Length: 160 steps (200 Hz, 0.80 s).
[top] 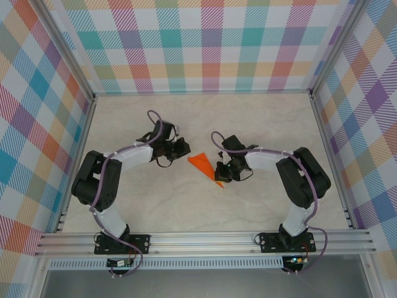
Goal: Fold a paper plane with a square sheet of paper (pick it up from the middle)
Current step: Fold the wing for the fifth time at the center of the table.
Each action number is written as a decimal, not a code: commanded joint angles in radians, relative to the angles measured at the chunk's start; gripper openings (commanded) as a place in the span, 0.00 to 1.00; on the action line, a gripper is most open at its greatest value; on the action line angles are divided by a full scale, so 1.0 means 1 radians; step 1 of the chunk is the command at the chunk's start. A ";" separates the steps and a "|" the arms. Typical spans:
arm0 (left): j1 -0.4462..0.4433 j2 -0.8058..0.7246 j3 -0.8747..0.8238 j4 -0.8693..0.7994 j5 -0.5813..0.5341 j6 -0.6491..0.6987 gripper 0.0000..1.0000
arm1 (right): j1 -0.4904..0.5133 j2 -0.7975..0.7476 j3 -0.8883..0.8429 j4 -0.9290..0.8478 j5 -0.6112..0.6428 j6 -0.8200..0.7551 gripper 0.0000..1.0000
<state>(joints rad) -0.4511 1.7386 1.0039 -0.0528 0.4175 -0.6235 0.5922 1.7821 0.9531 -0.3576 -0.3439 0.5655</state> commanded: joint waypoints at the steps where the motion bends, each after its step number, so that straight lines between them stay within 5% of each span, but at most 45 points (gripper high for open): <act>1: -0.088 0.034 -0.037 0.115 0.059 -0.078 0.08 | 0.028 0.083 -0.021 -0.056 0.054 0.011 0.02; 96: -0.153 0.168 -0.010 0.058 -0.086 -0.057 0.04 | 0.026 0.080 -0.045 -0.066 0.074 0.006 0.02; 128: -0.107 0.148 -0.053 0.055 -0.170 -0.047 0.03 | 0.026 0.080 -0.062 -0.084 0.097 0.005 0.02; 160: 0.004 0.165 -0.116 0.176 -0.092 -0.045 0.03 | 0.025 0.104 -0.094 -0.097 0.121 0.008 0.01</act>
<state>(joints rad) -0.5793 1.8820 0.9516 0.0883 0.4248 -0.6907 0.5968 1.7889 0.9501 -0.3462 -0.3454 0.5690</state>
